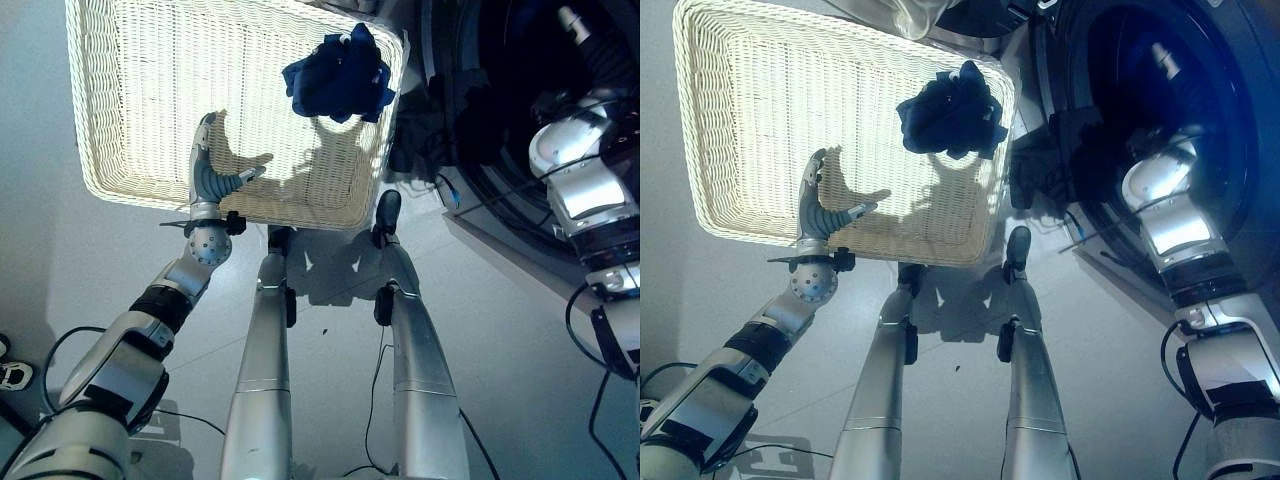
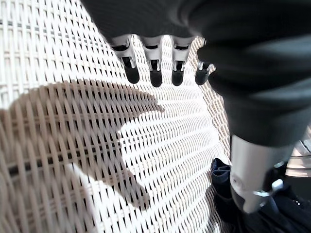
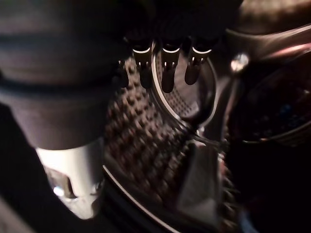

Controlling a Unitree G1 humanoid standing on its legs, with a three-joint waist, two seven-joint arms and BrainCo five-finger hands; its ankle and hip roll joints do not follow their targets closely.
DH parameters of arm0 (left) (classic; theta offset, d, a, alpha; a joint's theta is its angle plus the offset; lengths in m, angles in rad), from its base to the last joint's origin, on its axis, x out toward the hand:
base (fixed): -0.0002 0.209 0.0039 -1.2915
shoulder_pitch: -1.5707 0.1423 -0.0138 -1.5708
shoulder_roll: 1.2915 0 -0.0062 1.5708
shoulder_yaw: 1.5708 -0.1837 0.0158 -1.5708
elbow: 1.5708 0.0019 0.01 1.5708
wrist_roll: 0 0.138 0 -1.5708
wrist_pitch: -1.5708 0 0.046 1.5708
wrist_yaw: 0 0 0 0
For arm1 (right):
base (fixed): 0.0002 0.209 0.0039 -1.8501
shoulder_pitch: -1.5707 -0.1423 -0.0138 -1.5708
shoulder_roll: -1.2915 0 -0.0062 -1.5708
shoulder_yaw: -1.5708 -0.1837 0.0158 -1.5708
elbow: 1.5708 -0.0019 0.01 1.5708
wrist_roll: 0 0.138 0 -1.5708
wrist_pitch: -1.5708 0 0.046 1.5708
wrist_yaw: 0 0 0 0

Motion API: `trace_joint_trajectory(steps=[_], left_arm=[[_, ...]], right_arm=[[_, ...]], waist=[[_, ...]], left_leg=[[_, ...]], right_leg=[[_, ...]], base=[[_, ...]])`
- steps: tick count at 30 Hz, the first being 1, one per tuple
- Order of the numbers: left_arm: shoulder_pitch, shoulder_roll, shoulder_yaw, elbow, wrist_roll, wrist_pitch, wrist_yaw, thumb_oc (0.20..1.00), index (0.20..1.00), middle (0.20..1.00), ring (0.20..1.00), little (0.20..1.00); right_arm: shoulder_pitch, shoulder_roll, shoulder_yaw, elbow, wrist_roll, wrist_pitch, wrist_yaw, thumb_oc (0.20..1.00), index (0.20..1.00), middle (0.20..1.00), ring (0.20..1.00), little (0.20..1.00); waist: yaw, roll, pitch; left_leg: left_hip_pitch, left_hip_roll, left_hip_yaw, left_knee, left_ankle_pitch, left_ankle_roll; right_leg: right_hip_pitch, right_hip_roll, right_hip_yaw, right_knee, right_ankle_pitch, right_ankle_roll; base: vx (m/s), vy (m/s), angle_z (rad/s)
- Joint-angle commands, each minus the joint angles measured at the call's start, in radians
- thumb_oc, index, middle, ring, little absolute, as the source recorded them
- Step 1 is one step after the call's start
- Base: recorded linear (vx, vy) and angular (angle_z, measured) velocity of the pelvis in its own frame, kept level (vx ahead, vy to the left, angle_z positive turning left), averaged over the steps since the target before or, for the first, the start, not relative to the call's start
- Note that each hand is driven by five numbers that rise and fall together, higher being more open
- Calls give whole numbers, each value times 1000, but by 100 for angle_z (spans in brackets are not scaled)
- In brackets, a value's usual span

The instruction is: Put the clothes into the washing machine.

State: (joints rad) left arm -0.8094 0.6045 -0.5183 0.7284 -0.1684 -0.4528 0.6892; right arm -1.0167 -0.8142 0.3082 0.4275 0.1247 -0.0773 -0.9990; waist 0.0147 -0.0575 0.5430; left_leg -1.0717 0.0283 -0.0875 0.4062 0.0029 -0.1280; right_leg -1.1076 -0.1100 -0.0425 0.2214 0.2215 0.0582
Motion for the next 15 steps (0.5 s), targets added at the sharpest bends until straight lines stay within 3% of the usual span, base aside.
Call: trace_joint_trajectory(steps=[1,15], left_arm=[[1,-35,70,-27,44,-8,32,1000,1000,1000,1000,1000],[-30,-33,88,-45,67,38,33,1000,1000,1000,1000,1000]], right_arm=[[14,-37,2,-82,-135,11,33,1000,1000,1000,1000,1000],[111,-38,90,-123,-393,33,198,1000,1000,1000,1000,1000]], waist=[[-4,51,-23],[-25,33,-23]], left_leg=[[58,-99,32,-140,59,93],[44,-93,48,-140,61,88]], right_leg=[[28,87,-122,125,-119,74],[12,87,-125,124,-108,85]], base=[[0,0,0],[0,-5,0]])
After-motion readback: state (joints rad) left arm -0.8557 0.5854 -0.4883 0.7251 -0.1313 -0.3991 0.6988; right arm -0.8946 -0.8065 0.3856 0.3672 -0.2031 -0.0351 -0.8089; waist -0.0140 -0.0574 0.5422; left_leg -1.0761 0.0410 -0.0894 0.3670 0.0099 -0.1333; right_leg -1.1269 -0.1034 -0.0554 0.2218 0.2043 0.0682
